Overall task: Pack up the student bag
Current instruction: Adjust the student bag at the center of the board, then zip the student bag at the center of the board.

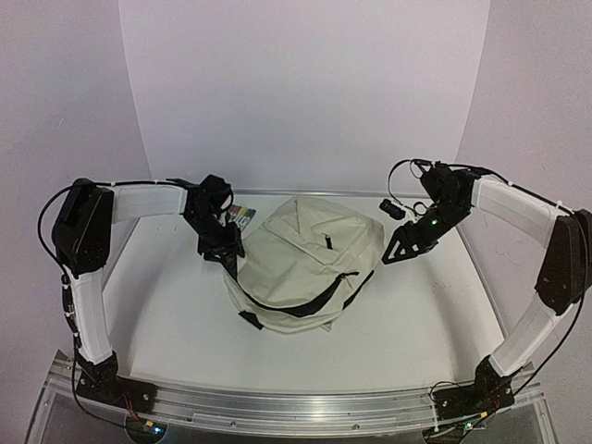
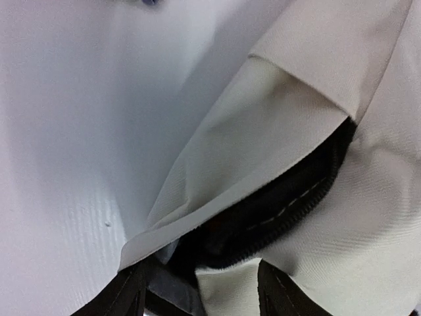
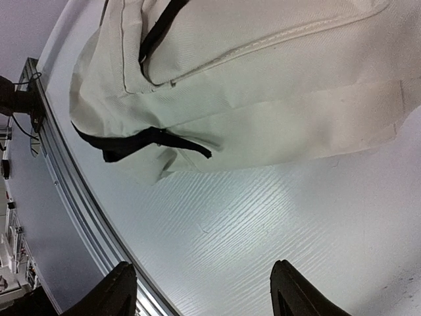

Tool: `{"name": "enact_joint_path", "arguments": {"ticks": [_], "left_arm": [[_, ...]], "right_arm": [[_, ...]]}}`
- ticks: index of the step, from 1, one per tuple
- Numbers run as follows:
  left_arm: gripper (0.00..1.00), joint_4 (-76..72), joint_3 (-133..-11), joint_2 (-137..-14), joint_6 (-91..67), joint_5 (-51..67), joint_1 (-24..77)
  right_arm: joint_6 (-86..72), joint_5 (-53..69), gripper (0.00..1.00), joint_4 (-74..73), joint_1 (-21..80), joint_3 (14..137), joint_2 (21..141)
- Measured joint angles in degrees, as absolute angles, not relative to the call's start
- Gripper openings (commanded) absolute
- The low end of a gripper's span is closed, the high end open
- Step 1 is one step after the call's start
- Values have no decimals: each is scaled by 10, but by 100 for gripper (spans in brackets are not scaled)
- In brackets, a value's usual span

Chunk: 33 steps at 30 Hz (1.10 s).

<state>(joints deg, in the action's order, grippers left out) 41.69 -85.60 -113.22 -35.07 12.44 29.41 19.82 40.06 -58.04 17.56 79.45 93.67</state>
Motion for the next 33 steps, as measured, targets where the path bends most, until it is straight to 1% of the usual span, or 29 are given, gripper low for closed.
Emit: {"name": "enact_joint_path", "arguments": {"ticks": [3, 5, 10, 14, 16, 18, 22, 24, 25, 27, 33], "left_arm": [[73, 424, -891, -1127, -326, 112, 281], [76, 426, -896, -1109, -303, 103, 294], [77, 430, -918, -1028, -241, 95, 407], [74, 437, -1001, -1009, -198, 118, 497], [72, 455, -1064, -1031, -174, 122, 524], [69, 480, -1151, -1081, -147, 123, 545], [60, 544, -1331, -1218, -102, 121, 575], [59, 580, -1426, -1300, -84, 121, 588], [59, 587, -1448, -1327, -78, 120, 593], [58, 602, -1463, -1362, -68, 120, 602], [56, 608, -1406, -1373, -59, 119, 616]], "right_arm": [[186, 417, 68, -566, 176, 795, 937], [177, 424, 68, -556, 176, 795, 936], [134, 433, 68, -532, 175, 795, 937], [95, 446, 69, -510, 166, 795, 943], [74, 458, 69, -498, 153, 795, 953], [52, 473, 69, -487, 134, 793, 970], [26, 487, 70, -475, 108, 782, 1000], [19, 490, 70, -473, 104, 775, 1008], [16, 492, 70, -472, 105, 772, 1011], [8, 496, 71, -469, 106, 768, 1016], [-30, 502, 71, -440, 107, 751, 1027]]}}
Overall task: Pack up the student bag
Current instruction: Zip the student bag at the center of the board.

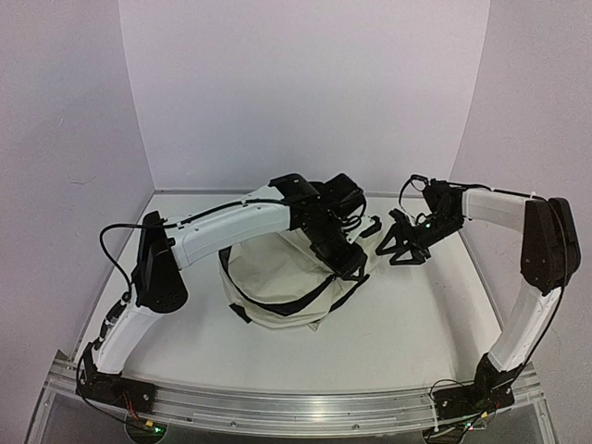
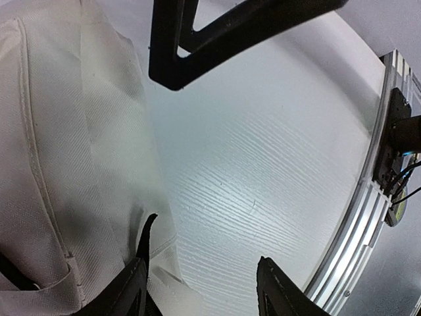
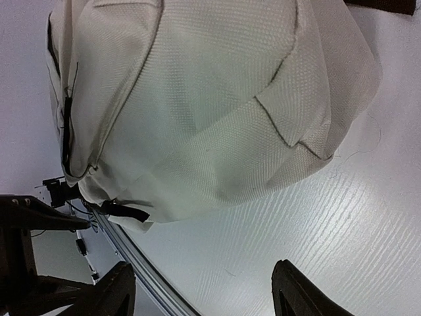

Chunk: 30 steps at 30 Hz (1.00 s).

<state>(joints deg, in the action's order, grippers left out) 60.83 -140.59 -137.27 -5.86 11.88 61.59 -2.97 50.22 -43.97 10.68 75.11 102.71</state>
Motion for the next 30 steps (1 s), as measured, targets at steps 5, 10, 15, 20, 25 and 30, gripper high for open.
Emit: {"name": "enact_joint_path", "arguments": {"ticks": [5, 10, 15, 20, 25, 30], "left_arm": [[54, 611, -1403, -1373, -48, 102, 617], [51, 611, -1407, -1385, -35, 77, 617], [46, 610, -1407, -1404, -19, 69, 618], [42, 602, -1407, -1417, -1, 63, 623], [34, 599, -1406, -1425, 6, 40, 625], [42, 600, -1406, -1428, 10, -8, 628]], "right_arm": [[-63, 505, 72, -406, 107, 741, 1038], [-87, 505, 73, -373, 107, 741, 1057], [-104, 504, 73, -355, 112, 741, 1075], [-110, 504, 73, -343, 127, 741, 1081], [-114, 504, 70, -334, 145, 741, 1087], [-118, 504, 67, -331, 151, 742, 1090]]}}
